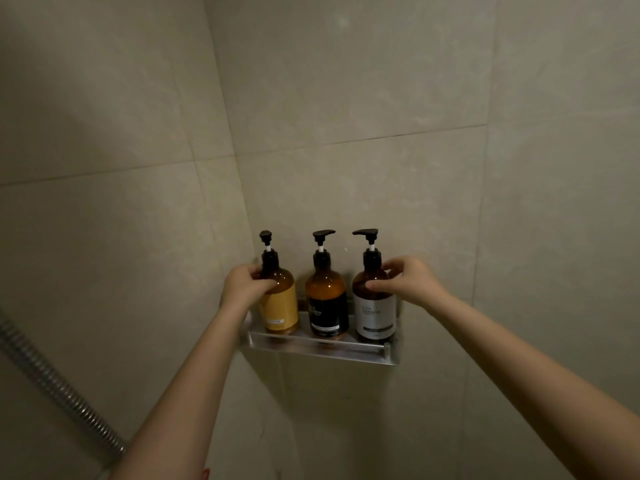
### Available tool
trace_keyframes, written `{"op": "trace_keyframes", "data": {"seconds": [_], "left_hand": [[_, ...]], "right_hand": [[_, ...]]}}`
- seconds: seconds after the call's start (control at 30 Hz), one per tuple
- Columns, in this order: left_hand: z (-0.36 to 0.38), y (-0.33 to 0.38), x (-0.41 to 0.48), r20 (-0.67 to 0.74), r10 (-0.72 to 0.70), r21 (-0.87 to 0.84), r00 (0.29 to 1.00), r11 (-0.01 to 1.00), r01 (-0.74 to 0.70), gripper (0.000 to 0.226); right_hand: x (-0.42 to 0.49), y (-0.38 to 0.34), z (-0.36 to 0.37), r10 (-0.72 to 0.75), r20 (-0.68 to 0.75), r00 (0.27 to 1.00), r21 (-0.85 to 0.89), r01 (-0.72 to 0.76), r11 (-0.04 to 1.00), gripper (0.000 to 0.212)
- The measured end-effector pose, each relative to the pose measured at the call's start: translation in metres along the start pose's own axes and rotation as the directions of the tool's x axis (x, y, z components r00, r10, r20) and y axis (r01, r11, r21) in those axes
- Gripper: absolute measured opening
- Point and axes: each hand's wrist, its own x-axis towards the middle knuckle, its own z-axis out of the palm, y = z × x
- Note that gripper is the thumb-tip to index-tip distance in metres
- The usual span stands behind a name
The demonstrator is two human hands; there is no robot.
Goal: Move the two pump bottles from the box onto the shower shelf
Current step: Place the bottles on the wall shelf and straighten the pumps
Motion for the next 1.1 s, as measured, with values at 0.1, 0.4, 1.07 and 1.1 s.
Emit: {"op": "trace_keyframes", "data": {"seconds": [0.1, 0.4, 1.07, 1.1], "left_hand": [[-0.003, -0.001, -0.001, -0.009, -0.004, 0.015, 1.000, 1.000, 0.004, 0.060], [-0.002, 0.000, 0.002, 0.029, 0.023, 0.031, 0.999, 0.999, -0.024, 0.063], [0.002, -0.001, -0.009, -0.078, 0.107, 0.137, 0.991, 0.986, -0.096, 0.054], [0.002, 0.000, -0.009, -0.068, 0.102, 0.138, 0.992, 0.986, -0.092, 0.055]], "right_hand": [[0.000, 0.001, 0.001, -0.004, -0.013, 1.000, 0.007, 0.004, 1.000, 0.062], [0.000, 0.002, 0.001, 0.001, -0.009, 1.000, -0.008, -0.001, 1.000, 0.059], [-0.001, -0.001, -0.003, -0.002, 0.012, 1.000, -0.026, 0.002, 1.000, 0.059], [-0.001, -0.001, -0.003, -0.001, 0.011, 1.000, -0.026, 0.001, 1.000, 0.059]]}}
